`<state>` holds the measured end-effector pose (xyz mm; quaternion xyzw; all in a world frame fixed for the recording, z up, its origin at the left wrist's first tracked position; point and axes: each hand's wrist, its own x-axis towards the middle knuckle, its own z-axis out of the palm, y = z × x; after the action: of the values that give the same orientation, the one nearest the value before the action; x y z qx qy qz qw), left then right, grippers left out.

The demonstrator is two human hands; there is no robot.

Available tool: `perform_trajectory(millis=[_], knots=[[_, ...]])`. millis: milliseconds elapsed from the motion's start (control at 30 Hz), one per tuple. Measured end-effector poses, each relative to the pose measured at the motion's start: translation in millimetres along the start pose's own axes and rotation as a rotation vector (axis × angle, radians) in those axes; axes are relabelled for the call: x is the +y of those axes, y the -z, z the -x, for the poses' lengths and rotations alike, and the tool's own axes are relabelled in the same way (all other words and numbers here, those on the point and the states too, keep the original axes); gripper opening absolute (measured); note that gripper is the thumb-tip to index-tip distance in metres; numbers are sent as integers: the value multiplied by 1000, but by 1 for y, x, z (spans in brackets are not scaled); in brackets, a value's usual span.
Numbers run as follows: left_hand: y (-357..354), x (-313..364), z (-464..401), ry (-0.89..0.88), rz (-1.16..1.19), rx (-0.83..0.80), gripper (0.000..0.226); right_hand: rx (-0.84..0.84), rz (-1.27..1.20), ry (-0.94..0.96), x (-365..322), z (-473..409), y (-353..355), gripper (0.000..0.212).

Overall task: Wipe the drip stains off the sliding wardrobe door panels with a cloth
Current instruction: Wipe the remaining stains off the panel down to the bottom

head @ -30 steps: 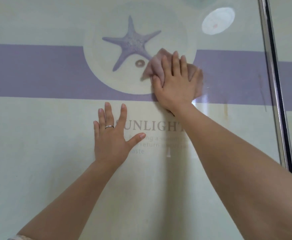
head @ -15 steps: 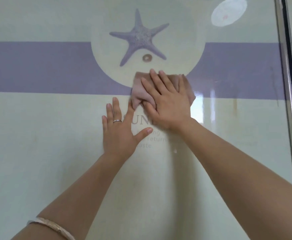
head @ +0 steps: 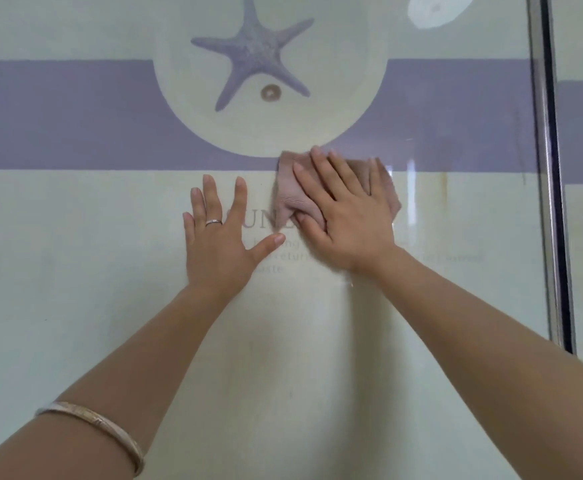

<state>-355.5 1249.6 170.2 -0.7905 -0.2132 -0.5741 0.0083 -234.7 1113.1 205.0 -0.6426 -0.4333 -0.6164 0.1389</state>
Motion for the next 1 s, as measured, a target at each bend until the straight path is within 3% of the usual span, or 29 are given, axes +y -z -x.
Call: perform_trajectory(millis=[33,133,200,267,333,400,467,533,600,667,767,800,867,1000], knots=[[0,1,0,-3,1,1,94,6,15,-24,13,3,3,64],[-1,-1,0,-7,3,6,93,24,-55,-432,50,3,9,63],[-1,-1,1,-5,-4,6,92,49,-58,-572,41,3,5,63],[0,-1,0,-4,-12,3,92,83,-59,-395,10,11,-7,66],[1,0,1,4,-16,-4,92,89,-55,-50,-9,25,-18,64],[1,1,0,4,-16,-6,92,84,-19,89,1,31,-16,62],[2,1,0,0,-13,-16,93,92,3,-59,26,28,-9,63],[2,0,0,-1,-7,-20,92,61,-11,-392,46,21,-2,65],[3,-1,1,0,-1,-24,92,91,-40,-580,39,14,-3,66],[2,-1,1,-2,1,-24,92,126,-71,-480,12,18,-8,67],[2,1,2,3,-6,-22,92,128,-50,42,-4,52,-22,62],[2,2,2,1,-4,-20,92,122,-10,122,3,64,-21,60],[3,2,2,-1,12,-26,92,131,33,42,27,76,-18,61],[3,2,2,1,5,-18,92,183,-78,-424,26,63,-20,68]])
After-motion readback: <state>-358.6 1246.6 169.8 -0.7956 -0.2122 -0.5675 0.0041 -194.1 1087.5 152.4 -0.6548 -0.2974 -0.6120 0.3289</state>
